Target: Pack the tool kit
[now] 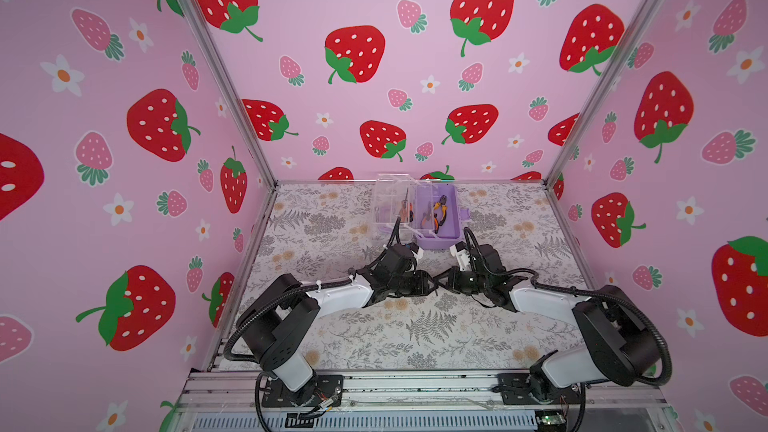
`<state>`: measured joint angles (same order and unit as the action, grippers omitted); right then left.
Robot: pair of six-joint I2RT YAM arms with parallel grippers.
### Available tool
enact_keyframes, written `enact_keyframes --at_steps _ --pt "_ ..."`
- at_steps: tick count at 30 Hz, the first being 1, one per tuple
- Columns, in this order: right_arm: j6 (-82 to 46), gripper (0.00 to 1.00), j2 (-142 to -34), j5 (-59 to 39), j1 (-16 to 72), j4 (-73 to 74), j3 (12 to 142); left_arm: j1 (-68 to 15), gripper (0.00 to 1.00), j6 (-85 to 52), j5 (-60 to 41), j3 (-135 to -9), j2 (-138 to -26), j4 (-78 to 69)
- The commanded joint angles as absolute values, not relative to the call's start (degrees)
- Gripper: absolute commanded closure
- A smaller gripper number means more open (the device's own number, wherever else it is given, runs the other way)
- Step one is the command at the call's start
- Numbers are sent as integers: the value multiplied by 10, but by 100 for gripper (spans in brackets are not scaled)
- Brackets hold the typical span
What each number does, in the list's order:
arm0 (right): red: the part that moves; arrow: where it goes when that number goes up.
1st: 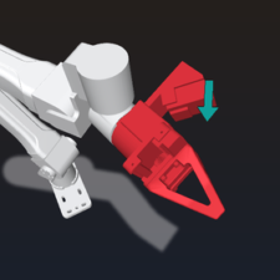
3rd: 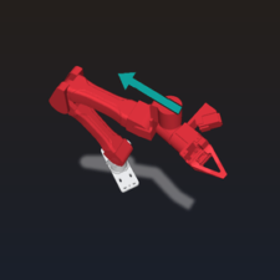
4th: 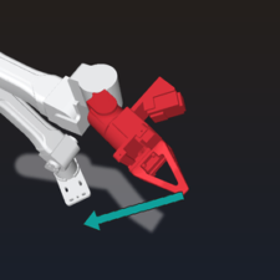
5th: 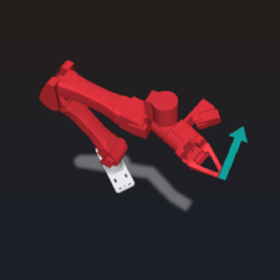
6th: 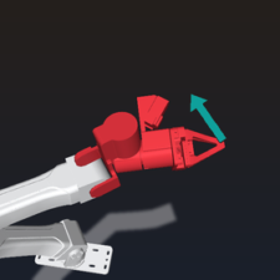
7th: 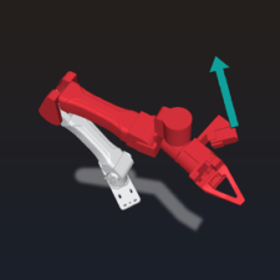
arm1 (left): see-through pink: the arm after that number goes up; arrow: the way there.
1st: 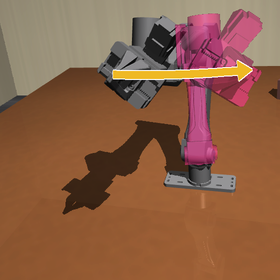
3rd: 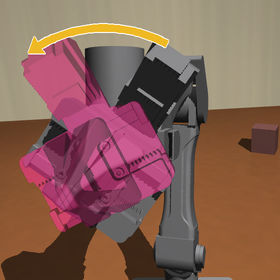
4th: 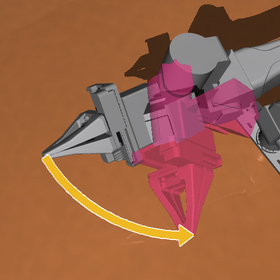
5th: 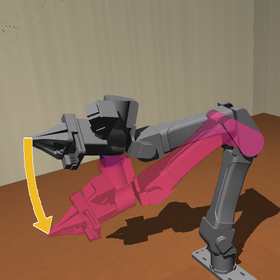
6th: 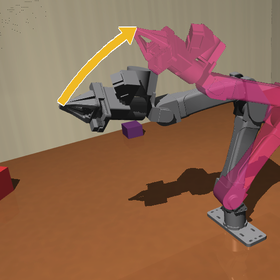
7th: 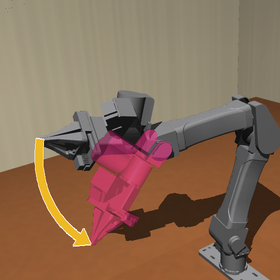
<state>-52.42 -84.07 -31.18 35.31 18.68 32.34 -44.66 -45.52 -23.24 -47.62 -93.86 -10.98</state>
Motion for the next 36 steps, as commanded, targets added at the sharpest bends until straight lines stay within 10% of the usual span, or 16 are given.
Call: enact_keyframes --at_steps 1,13,20,36 --pt "-545 100 -829 -343 344 225 317 -452 63 -466 -247 -499 -949 -122" --pt "-578 100 -834 -374 338 275 299 -462 71 -472 -249 -539 -985 -129" --pt "-584 100 -818 -374 339 281 280 -461 100 -477 -253 -564 -1000 -126" --pt "-459 84 -731 -246 327 110 313 -411 100 -430 -198 -586 -947 37"
